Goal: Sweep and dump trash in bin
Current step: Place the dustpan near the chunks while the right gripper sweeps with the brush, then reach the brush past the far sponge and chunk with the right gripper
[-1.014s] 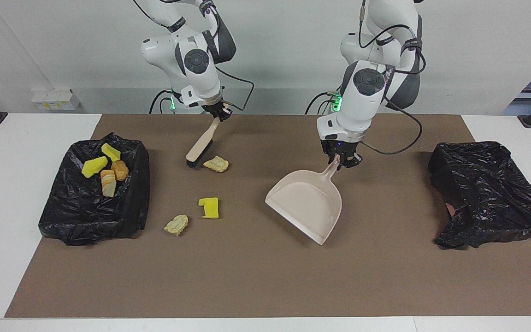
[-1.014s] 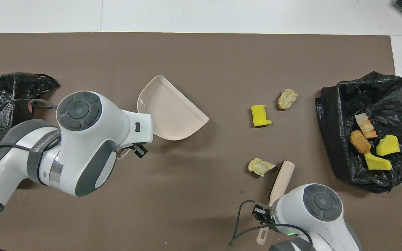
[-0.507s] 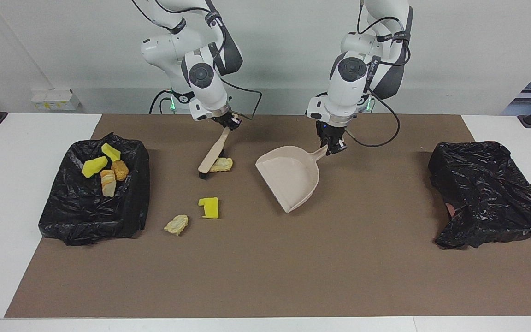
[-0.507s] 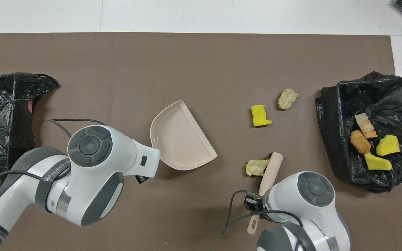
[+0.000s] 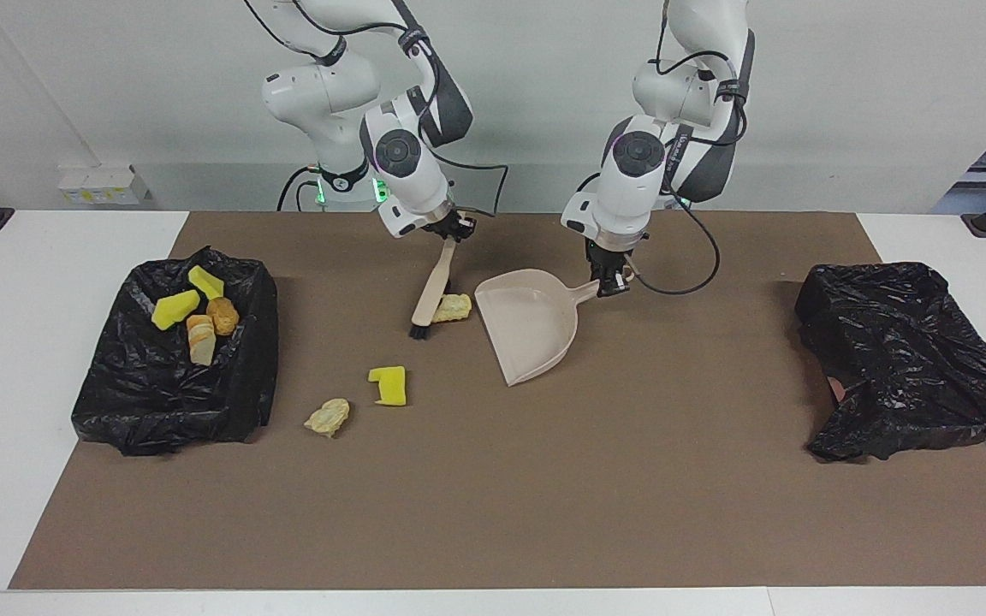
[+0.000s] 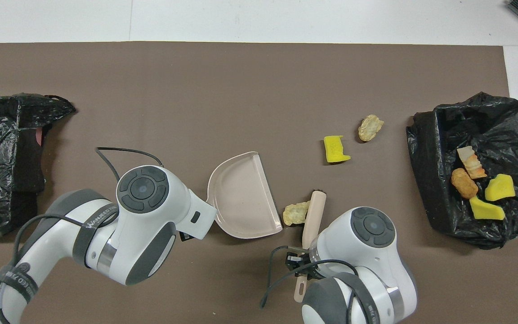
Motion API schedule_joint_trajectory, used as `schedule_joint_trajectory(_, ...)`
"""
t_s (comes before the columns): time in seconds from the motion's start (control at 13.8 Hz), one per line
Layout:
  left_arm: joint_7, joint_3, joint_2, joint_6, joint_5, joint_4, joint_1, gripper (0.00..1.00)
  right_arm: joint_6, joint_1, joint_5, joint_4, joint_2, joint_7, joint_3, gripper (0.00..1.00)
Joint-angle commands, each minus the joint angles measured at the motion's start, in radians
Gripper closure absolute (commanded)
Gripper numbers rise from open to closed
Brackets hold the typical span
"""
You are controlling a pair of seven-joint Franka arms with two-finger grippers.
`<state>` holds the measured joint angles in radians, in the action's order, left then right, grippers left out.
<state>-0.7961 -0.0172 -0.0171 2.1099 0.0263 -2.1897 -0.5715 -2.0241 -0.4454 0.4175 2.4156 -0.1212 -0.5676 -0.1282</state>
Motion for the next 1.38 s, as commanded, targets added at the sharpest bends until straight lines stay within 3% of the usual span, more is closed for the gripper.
schedule_joint_trajectory(0.0,-0.009,-0.012,-0.004,0.032,-0.013,-0.007,-0.021,1.0,0.008,-0.063,0.044,-0.001,-0.009,0.124,-0.001,1.0)
schedule_joint_trajectory(0.14,-0.009,-0.01,-0.003,0.032,-0.034,-0.007,-0.021,1.0,-0.007,-0.136,0.079,-0.028,-0.006,0.176,-0.001,1.0)
schedule_joint_trajectory(0.29,-0.009,-0.01,-0.004,0.038,-0.045,-0.007,-0.021,1.0,0.033,-0.133,0.073,-0.104,0.031,0.19,0.001,1.0)
schedule_joint_trajectory(0.51,-0.006,-0.01,-0.004,0.048,-0.045,-0.008,-0.015,1.0,0.048,-0.102,0.047,-0.121,0.022,0.183,0.013,1.0)
schedule_joint_trajectory(1.09,0.005,-0.01,-0.024,0.042,-0.042,0.021,-0.001,1.0,0.148,0.158,-0.46,-0.283,0.126,0.195,0.009,1.0)
schedule_joint_trajectory(1.3,0.101,-0.01,-0.026,0.022,-0.043,0.036,-0.016,1.0,0.237,0.238,-0.552,-0.416,0.204,0.285,0.01,1.0)
